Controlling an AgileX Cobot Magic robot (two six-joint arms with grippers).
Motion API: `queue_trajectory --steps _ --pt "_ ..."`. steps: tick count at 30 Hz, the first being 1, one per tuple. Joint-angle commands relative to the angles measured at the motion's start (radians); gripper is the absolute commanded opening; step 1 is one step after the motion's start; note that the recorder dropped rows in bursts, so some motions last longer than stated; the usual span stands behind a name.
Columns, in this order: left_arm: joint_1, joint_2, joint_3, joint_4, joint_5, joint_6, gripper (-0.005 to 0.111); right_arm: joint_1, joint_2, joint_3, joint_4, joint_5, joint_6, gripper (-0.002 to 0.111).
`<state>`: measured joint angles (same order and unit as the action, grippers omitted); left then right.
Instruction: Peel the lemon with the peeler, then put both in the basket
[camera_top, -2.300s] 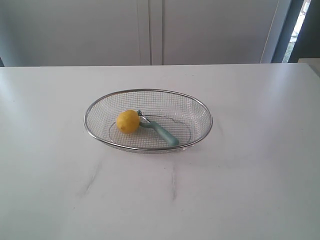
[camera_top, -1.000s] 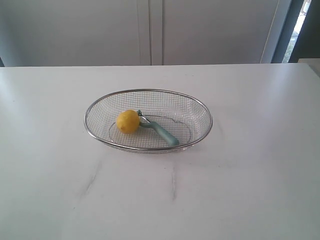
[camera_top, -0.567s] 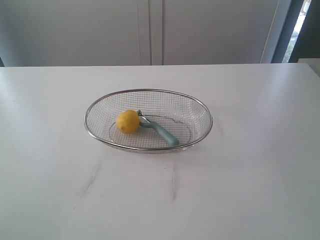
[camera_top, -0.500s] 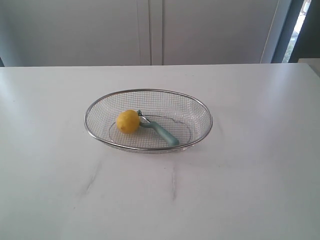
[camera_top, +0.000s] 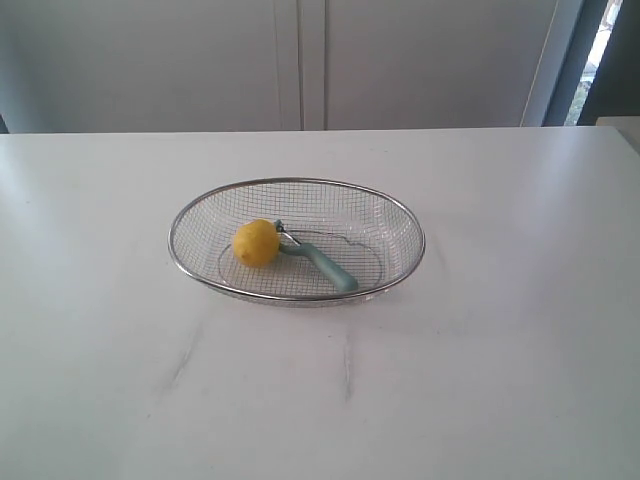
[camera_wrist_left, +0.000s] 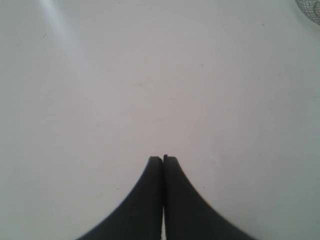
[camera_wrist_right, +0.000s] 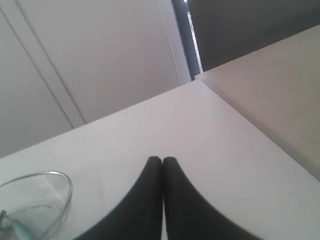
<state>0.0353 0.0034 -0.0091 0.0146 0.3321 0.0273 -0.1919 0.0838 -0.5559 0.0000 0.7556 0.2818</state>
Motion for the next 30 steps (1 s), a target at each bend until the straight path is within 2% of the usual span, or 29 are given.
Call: queue_trajectory --steps 1,4,14,30 --pt "0.003 -0.003 0.009 -0.003 0.001 0.000 0.000 -0.007 -0.005 0.064 -0.022 -0.014 -0.121 0.000" --pt "0.003 -0.003 0.009 -0.003 0.001 0.000 0.000 -0.007 -0.005 0.104 -0.037 -0.014 -0.147 0.000" --pt "0.003 -0.003 0.009 -0.003 0.001 0.000 0.000 -0.007 -0.005 0.232 -0.049 -0.206 -0.147 0.000" --pt "0.003 -0.003 0.009 -0.003 0.001 0.000 0.000 -0.007 -0.005 0.279 -0.063 -0.234 -0.147 0.000"
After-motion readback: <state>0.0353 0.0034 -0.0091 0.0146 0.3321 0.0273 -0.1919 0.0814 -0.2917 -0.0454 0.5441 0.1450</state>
